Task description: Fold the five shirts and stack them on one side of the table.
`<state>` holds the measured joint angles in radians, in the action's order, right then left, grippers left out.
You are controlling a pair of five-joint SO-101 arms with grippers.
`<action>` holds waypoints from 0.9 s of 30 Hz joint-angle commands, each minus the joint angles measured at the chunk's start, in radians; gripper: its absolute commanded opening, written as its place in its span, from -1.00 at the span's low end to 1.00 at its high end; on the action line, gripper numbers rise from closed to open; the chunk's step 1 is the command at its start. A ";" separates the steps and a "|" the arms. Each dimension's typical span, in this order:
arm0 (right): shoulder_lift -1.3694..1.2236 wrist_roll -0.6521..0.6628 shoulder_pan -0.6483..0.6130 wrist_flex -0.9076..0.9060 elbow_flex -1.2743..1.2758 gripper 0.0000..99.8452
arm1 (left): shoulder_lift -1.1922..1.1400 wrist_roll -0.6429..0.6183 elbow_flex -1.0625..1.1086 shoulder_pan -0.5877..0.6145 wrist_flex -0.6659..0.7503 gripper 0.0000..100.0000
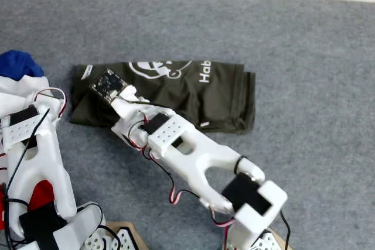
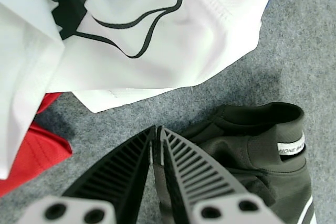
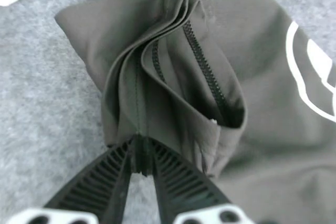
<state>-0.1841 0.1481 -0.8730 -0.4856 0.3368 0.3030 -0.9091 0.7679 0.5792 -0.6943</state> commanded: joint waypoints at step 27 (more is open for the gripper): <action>0.180 -0.014 0.010 -0.147 -0.054 -0.98 | 0.041 -0.011 0.015 0.002 0.044 -0.93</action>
<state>-0.1534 0.1481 -0.7917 -0.6176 0.2232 0.3030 -0.9091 0.7864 0.5792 -0.6682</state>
